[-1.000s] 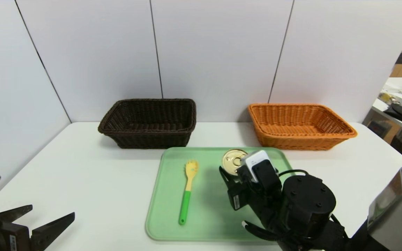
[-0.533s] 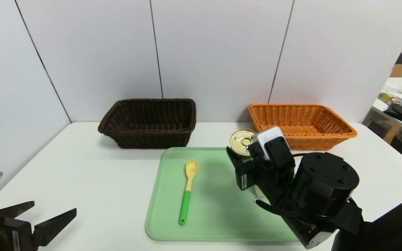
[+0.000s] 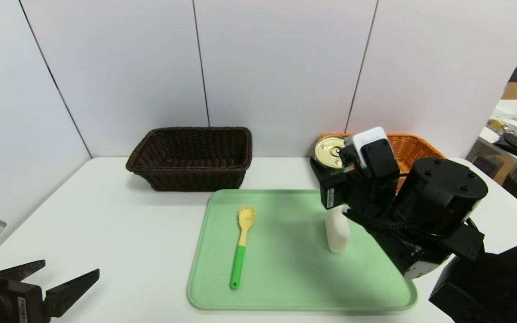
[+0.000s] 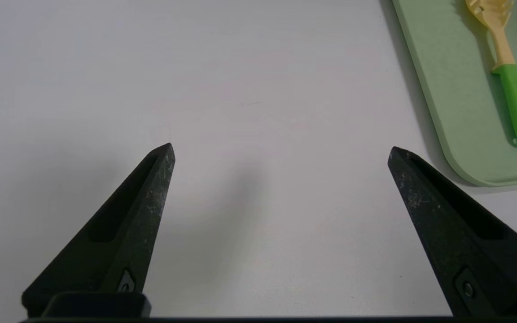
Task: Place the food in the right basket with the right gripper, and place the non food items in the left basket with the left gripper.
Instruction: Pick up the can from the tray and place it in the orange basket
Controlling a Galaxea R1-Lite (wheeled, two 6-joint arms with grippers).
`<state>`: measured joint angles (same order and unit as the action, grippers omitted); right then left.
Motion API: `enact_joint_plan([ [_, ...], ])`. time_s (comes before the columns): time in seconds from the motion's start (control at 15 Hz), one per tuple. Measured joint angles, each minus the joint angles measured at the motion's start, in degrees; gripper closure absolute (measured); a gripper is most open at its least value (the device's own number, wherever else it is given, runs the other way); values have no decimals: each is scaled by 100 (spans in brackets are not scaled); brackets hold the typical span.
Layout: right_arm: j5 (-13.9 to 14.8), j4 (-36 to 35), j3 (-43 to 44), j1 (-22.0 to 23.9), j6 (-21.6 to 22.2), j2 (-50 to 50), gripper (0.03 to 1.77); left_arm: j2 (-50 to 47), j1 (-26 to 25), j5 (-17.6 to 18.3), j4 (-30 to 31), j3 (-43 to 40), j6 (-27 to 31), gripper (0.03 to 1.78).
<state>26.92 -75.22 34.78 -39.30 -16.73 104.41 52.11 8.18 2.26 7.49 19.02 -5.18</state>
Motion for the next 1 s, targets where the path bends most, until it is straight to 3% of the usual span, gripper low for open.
enact_joint_plan([
  [0.33, -143, 113, 113, 428, -132, -129, 80, 0, 5, 2, 4, 18, 1, 12],
  [1.0, -700, 116, 199, 1565, -162, -144, 80, 30, 6, 11, 135, 11, 20, 12],
])
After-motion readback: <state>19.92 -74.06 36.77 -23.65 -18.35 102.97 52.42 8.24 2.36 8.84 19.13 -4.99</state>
